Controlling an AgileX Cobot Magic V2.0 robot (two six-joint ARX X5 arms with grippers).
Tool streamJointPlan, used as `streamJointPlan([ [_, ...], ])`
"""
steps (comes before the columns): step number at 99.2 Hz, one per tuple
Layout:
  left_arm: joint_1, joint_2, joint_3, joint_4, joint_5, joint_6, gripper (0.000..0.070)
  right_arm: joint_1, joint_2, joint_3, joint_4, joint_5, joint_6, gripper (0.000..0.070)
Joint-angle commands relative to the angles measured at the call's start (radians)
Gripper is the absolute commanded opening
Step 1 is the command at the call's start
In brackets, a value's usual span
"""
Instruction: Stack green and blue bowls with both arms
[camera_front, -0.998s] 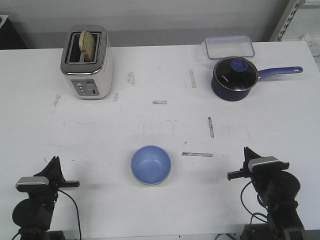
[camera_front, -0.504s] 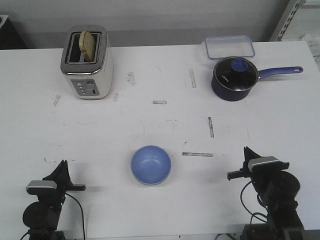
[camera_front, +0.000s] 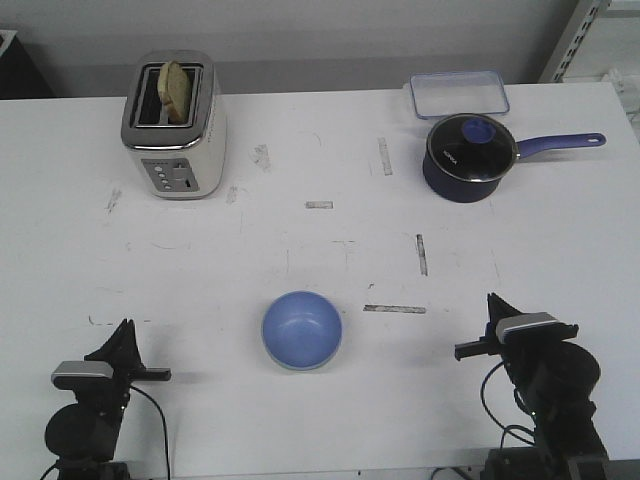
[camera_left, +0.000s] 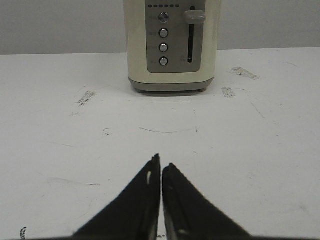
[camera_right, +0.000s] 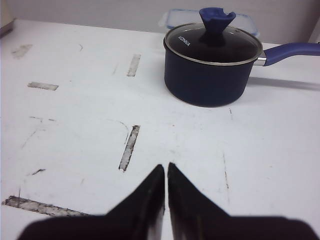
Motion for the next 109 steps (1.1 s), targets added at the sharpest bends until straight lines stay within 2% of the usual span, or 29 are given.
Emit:
streamJointPlan([
  [1, 0.0, -0.002, -0.021, 0.012, -0.001, -0.002, 0.0001, 0.001, 0.001, 0.005, 0.013, 0.0, -0.001, 0.0],
  [33, 0.0, -0.002, -0.021, 0.012, -0.001, -0.002, 0.0001, -0.005, -0.001, 0.005, 0.017, 0.0, -0.019, 0.0],
  [43, 0.0, -0.002, -0.021, 0.012, -0.001, -0.002, 0.0001, -0.01, -0.012, -0.016, 0.079, -0.004, 0.006, 0.0],
  [61, 0.0, -0.002, -0.021, 0.012, -0.001, -0.002, 0.0001, -0.014, -0.085, -0.161, 0.226, 0.005, 0.011, 0.0],
  [70, 0.0, -0.002, -0.021, 0.012, -0.001, -0.002, 0.0001, -0.014, -0.154, -0.25, 0.273, 0.008, 0.042, 0.0],
  [90, 0.0, -0.002, -0.021, 0.012, -0.001, -0.002, 0.0001, -0.014, -0.343, -0.412, 0.291, 0.109, 0.166, 0.0],
  [97, 0.0, -0.002, -0.021, 0.012, 0.0, -0.002, 0.0001, -0.014, -0.41, -0.457, 0.294, 0.111, 0.167, 0.0],
  [109, 0.0, -0.002, -0.021, 0.012, -0.001, -0.002, 0.0001, -0.014, -0.402, -0.47, 0.285, 0.107, 0.163, 0.0],
])
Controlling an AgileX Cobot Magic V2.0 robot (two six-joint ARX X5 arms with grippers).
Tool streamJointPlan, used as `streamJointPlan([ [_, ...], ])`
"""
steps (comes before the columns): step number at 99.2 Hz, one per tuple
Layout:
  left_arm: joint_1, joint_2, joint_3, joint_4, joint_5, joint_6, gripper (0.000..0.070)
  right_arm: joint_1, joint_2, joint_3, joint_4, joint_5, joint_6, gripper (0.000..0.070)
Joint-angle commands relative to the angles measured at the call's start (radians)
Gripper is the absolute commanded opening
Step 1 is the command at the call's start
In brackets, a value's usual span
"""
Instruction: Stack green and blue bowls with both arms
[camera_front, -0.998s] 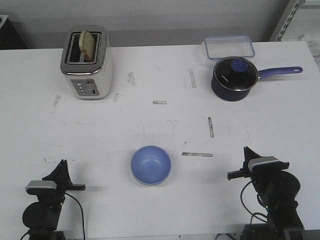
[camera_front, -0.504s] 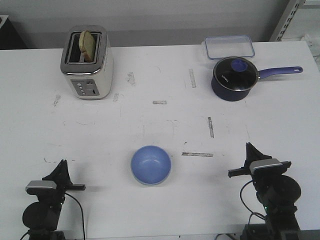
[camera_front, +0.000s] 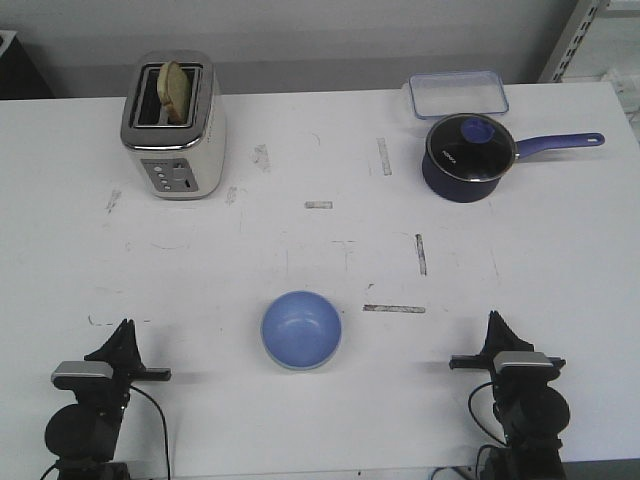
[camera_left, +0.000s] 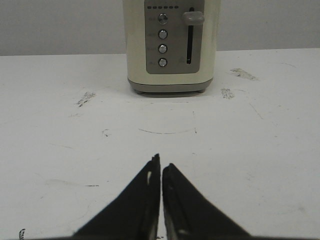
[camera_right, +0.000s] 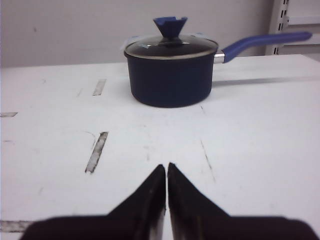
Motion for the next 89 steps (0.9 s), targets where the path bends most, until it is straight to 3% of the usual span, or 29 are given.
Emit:
streamJointPlan([
  [1, 0.0, -0.002, -0.021, 0.01, 0.0, -0.002, 0.0001, 0.0, -0.004, -0.002, 0.01, 0.001, 0.019, 0.0],
  [31, 0.0, -0.002, -0.021, 0.012, -0.001, -0.002, 0.0001, 0.002, -0.004, -0.002, 0.024, -0.034, 0.024, 0.0],
  [89, 0.0, -0.002, -0.021, 0.011, 0.0, -0.002, 0.0001, 0.001, -0.004, -0.002, 0.022, -0.029, 0.023, 0.0],
])
